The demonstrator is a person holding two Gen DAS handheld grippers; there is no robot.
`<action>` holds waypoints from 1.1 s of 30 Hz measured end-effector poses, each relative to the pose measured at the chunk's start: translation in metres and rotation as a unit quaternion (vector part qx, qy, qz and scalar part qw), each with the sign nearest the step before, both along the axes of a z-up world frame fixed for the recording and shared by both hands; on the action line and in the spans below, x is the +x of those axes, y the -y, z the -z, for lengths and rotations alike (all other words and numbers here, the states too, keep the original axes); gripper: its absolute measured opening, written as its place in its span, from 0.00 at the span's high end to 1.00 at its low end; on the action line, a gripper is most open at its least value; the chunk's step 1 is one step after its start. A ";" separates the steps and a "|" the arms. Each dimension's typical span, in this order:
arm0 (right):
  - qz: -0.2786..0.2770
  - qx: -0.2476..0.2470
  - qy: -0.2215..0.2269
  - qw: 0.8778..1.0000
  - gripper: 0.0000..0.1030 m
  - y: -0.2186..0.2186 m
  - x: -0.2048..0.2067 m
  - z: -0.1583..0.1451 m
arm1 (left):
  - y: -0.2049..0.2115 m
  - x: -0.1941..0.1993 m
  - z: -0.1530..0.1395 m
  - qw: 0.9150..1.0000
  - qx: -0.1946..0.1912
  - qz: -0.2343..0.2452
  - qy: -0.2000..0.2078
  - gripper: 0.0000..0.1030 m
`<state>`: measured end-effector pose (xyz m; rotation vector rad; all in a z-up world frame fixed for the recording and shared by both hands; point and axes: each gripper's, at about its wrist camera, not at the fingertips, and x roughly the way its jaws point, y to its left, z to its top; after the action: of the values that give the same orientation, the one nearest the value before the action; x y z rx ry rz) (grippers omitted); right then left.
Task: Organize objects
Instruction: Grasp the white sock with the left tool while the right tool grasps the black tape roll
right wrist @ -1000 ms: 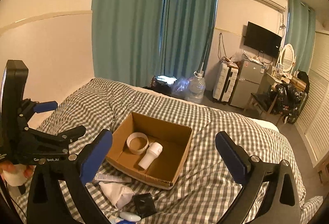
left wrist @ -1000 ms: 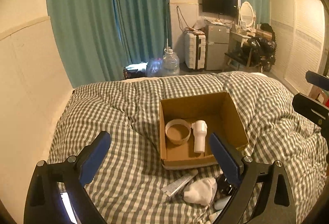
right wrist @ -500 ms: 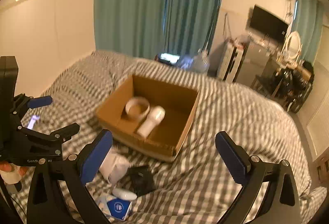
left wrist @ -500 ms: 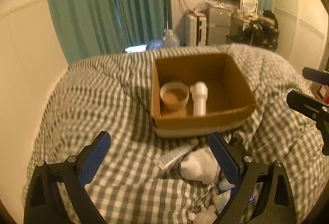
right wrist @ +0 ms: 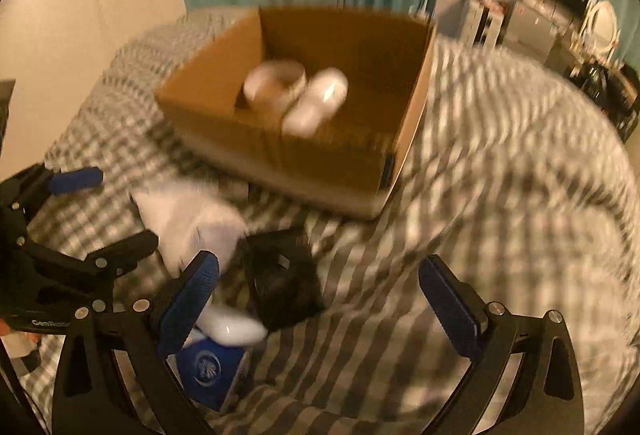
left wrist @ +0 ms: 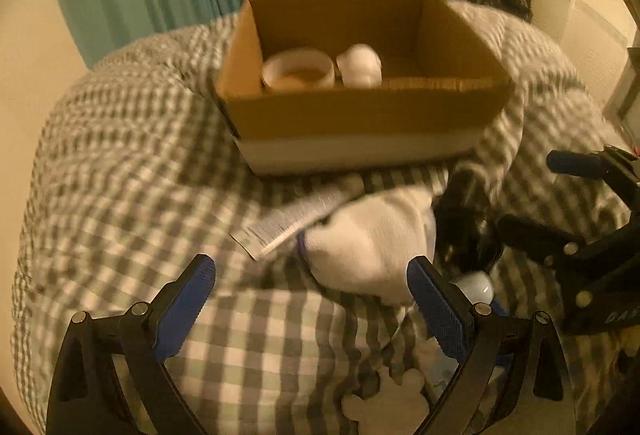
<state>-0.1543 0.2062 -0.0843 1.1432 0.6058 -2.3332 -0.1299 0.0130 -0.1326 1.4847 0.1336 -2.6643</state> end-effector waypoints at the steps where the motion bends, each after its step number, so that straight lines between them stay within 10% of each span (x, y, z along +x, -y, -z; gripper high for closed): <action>1: 0.000 0.006 0.010 1.000 0.05 0.000 -0.001 0.007 | -0.001 -0.001 0.005 1.000 0.003 0.004 0.007 0.04; 4: -0.007 0.021 0.020 1.000 0.09 0.005 -0.002 0.014 | 0.003 -0.002 0.012 1.000 0.027 0.006 0.012 0.03; 11: -0.017 0.041 0.063 0.997 0.57 0.010 -0.006 0.033 | 0.008 -0.001 0.014 0.999 0.051 0.005 0.012 0.01; 17: -0.007 0.041 0.042 0.998 0.58 0.005 0.000 0.026 | 0.005 -0.009 0.020 0.998 0.062 0.015 0.027 0.00; 20: 0.005 0.032 0.019 0.999 0.87 -0.003 0.002 0.013 | 0.000 -0.014 0.021 0.997 0.067 0.024 0.025 0.00; 26: 0.024 0.012 0.010 1.000 0.92 -0.013 -0.002 0.002 | -0.023 -0.024 0.023 0.996 0.065 0.061 0.015 0.00; 33: 0.027 0.008 0.009 1.000 0.92 -0.011 -0.002 0.006 | -0.041 -0.021 0.023 0.986 0.109 0.123 0.013 0.50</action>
<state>-0.1567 0.2168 -0.0901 1.1995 0.5949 -2.3645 -0.1511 0.0538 -0.1557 1.7019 0.2631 -2.9011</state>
